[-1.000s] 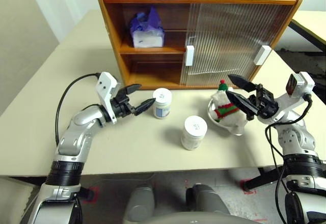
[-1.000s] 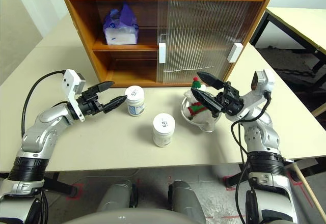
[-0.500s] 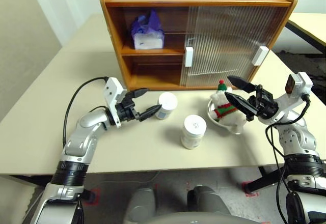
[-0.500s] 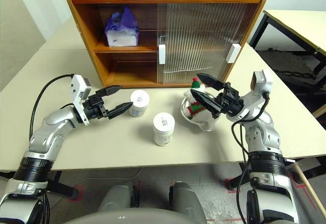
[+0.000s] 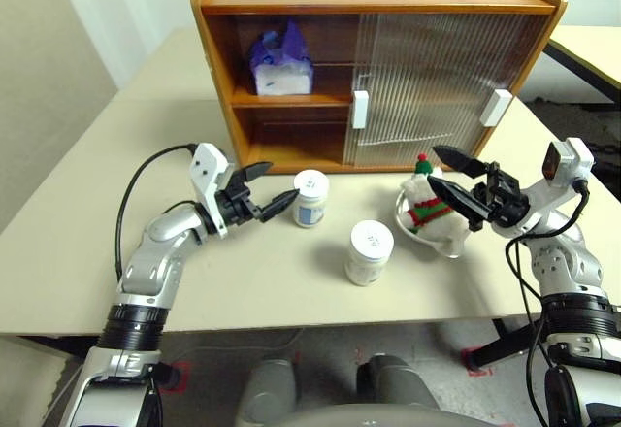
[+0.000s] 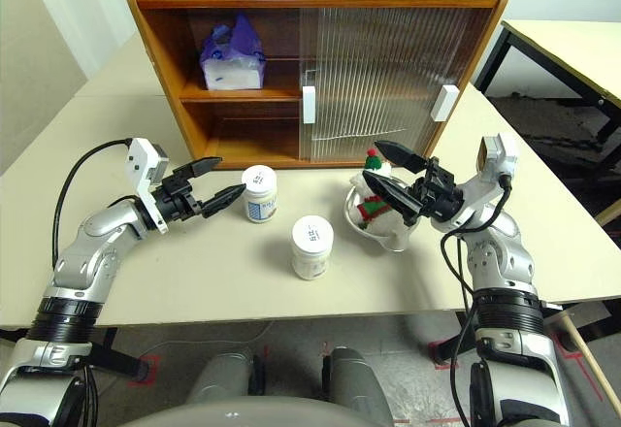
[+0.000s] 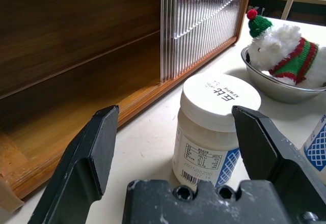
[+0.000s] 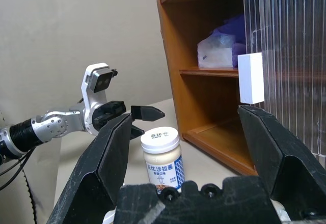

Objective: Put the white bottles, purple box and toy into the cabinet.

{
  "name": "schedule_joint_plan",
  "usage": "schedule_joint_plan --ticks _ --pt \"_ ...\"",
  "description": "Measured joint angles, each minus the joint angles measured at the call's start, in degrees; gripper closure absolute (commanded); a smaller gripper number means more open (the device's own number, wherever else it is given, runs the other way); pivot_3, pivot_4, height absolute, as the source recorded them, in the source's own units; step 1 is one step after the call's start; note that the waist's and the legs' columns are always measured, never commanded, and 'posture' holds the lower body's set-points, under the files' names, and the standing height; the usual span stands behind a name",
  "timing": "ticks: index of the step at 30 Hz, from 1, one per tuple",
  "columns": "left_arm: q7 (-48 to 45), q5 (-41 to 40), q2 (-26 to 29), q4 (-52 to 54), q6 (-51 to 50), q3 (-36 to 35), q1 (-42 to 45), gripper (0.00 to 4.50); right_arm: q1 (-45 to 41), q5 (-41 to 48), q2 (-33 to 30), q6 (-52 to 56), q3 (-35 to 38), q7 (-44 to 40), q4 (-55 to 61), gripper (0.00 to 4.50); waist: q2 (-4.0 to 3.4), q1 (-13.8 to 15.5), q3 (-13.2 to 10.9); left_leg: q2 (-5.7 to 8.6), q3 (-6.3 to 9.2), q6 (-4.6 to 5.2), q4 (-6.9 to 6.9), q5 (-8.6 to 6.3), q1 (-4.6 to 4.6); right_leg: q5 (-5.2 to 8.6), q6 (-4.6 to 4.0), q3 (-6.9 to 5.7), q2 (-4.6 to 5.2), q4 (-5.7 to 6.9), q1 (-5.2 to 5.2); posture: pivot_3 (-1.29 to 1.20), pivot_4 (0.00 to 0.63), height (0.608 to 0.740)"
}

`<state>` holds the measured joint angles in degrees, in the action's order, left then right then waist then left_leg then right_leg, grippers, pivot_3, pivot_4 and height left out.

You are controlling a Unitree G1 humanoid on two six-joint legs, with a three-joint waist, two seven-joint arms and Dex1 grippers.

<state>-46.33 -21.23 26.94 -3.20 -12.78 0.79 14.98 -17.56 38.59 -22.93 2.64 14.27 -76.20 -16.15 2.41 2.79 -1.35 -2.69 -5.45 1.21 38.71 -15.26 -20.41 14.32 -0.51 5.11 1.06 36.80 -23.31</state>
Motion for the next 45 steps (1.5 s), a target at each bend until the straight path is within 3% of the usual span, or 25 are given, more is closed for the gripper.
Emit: schedule_joint_plan --ticks 12,19,45 --pt "-1.5 -1.1 0.0 1.3 0.6 -1.4 -2.3 0.01 0.5 -0.3 0.0 0.0 0.0 0.1 0.0 0.00 0.01 0.0 0.0 0.02 -0.02 -0.01 -0.55 0.00 0.07 0.04 0.12 -0.02 0.01 -0.09 -0.08 0.14 0.000 0.740" --pt "-3.2 -1.6 -0.1 2.7 0.7 -0.9 -3.1 0.01 0.7 -0.3 0.0 0.0 0.0 0.3 0.2 0.00 0.01 -0.2 0.0 0.02 -0.01 -0.11 -0.67 -0.06 0.06 -0.04 0.68 -0.04 0.00 -0.10 -0.10 0.13 0.000 0.740" --pt "0.0 -3.1 -1.5 2.4 1.5 -3.4 -4.7 0.01 1.0 -0.6 0.0 0.1 -0.6 0.5 0.4 0.00 0.05 -0.1 0.0 0.00 0.01 -0.13 -0.69 -0.08 0.06 0.11 0.47 -0.06 0.02 -0.10 -0.12 0.16 0.003 0.740"
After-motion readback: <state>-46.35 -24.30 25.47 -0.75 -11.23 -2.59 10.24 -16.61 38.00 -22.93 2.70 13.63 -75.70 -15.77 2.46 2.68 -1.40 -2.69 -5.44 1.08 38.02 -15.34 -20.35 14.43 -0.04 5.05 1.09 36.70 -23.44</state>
